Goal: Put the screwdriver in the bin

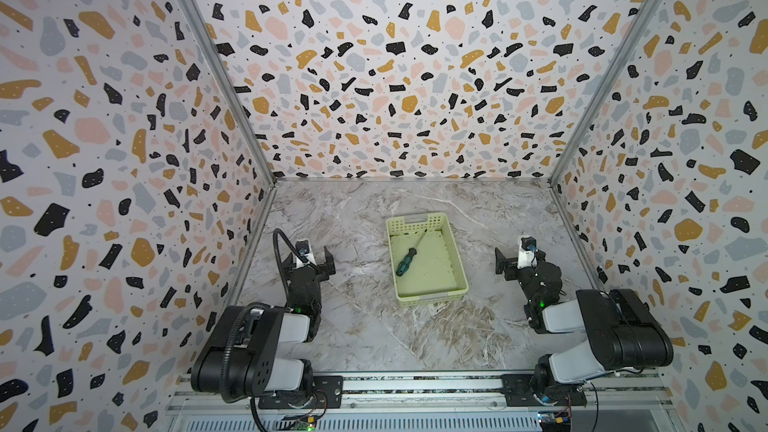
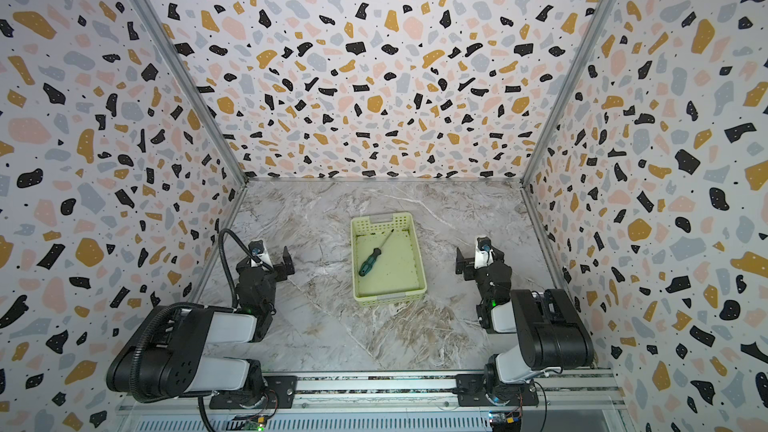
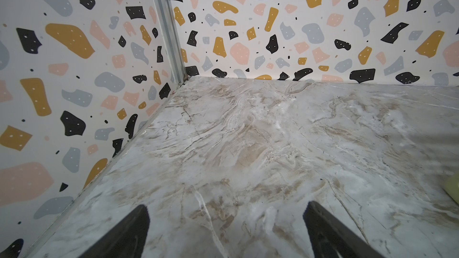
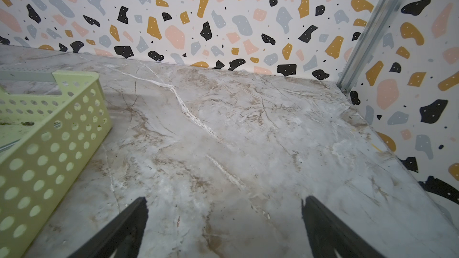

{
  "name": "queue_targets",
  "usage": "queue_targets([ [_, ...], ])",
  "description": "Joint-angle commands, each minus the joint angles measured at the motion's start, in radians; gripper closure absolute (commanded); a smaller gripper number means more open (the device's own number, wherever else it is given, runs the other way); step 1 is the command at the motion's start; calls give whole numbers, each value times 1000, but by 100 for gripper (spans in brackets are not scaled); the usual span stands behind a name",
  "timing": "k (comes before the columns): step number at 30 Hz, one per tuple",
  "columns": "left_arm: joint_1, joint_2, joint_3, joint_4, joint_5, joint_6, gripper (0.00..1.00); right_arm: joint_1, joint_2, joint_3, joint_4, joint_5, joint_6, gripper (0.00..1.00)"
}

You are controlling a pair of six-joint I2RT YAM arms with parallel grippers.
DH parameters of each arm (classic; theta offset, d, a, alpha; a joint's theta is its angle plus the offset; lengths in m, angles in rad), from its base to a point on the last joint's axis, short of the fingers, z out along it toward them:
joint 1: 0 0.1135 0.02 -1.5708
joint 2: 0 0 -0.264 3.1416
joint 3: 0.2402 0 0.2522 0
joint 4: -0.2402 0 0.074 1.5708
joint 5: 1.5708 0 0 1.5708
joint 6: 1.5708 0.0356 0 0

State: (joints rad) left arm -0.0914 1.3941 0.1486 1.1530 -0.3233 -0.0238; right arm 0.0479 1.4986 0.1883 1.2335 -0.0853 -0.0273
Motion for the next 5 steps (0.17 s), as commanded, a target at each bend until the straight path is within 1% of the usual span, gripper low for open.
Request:
queue_targets([
  [1,5,2,22,35,-11,-9,0,-2,-2,33,-2,7,-2,1],
  [5,5,0,22,35,-11,-9,0,0,-6,28,0,9,-4,1],
])
